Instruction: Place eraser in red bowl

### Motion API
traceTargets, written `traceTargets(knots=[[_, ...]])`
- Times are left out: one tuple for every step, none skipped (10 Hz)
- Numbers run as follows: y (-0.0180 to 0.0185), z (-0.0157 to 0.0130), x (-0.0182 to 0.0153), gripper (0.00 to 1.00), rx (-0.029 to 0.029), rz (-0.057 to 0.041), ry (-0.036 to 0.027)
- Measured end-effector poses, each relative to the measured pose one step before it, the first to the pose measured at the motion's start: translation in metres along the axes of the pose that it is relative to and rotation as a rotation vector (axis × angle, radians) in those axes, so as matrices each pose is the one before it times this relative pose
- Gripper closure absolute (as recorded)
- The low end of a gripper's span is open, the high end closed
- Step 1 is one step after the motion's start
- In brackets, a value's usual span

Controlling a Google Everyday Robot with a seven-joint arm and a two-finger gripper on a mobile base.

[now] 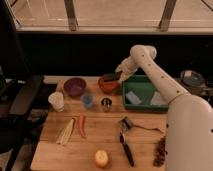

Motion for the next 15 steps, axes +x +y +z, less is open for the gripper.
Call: traceTargets(knots=[[0.00043, 0.00877, 0.00481, 0.91, -0.01110, 0.00187, 0.01226], [-0.00017, 0.00510, 0.00420, 0.82, -0.00412, 0.00114, 0.00401], [0.00193, 0.00458, 0.00482, 0.70, -0.00419, 0.00349, 0.00205], [0.00148, 0.00680, 0.00079, 0.58, -0.00412, -0.00126, 0.00001], [-0.00022, 0.00348, -0.00152, 0.50, 0.00045, -0.00477, 0.00195], [-0.00070, 0.00173, -0.00157, 0.42, 0.00088, -0.00411, 0.00275], [0.00027, 0.00067, 0.00143, 0.36, 0.00364, -0.00023, 0.00779], [-0.00006, -0.00192, 0.00013, 0.36, 0.00667, 0.00087, -0.00108], [0.00030, -0.00240, -0.00076, 0.36, 0.00595, 0.00167, -0.00586], [0.00011, -0.00226, 0.00028, 0.36, 0.00230, 0.00246, -0.00318], [-0.00001, 0.00041, -0.00085, 0.36, -0.00070, -0.00184, -0.00115], [-0.00063, 0.00075, -0.00175, 0.36, -0.00066, -0.00202, -0.00130], [-0.00003, 0.00013, -0.00024, 0.36, -0.00013, -0.00040, -0.00026], [0.00042, -0.00061, 0.00115, 0.36, 0.00044, 0.00141, 0.00070], [0.00048, -0.00043, 0.00102, 0.36, 0.00014, 0.00106, 0.00063]])
